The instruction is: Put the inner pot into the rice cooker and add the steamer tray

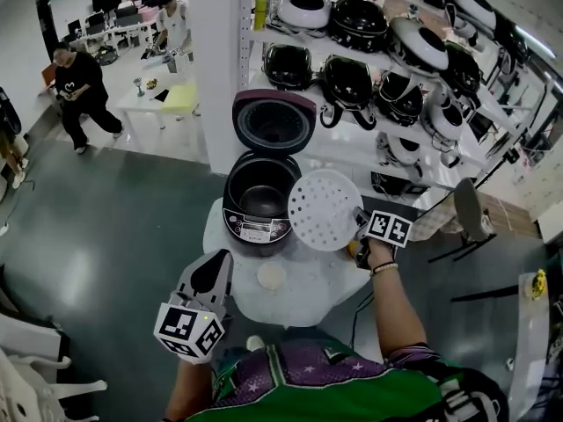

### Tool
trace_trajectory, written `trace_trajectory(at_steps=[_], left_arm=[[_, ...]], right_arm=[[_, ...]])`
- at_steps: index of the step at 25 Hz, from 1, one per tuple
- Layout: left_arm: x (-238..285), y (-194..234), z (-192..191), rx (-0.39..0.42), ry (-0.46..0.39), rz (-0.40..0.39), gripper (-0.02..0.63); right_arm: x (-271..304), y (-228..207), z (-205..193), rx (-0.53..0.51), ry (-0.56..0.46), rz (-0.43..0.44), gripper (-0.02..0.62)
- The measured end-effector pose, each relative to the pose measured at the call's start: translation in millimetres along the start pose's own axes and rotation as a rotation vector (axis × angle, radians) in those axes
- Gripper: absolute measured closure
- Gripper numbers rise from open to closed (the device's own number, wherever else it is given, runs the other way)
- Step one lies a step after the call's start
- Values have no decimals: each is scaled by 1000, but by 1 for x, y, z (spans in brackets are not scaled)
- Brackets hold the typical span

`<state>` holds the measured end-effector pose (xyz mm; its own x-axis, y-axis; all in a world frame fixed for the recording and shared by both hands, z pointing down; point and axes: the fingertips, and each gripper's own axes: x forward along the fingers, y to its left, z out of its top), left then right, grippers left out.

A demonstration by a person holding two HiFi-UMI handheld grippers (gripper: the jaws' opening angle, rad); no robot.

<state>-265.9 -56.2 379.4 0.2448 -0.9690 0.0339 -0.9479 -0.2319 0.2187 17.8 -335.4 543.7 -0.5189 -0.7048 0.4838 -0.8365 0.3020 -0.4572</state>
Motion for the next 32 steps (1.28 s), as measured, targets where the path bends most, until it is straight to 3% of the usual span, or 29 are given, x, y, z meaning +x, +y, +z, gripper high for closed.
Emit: trace_trajectory(at_steps=[7, 18, 32], left_arm=[[3, 15, -1, -17, 19, 70, 575], [-1, 51, -10, -47, 27, 275, 575], [-4, 74, -11, -65, 55, 422, 575]], right_arm=[[37, 27, 15, 12, 37, 80, 572], [141, 76, 23, -13, 162, 194, 572], [221, 125, -7, -83, 309, 229, 566]])
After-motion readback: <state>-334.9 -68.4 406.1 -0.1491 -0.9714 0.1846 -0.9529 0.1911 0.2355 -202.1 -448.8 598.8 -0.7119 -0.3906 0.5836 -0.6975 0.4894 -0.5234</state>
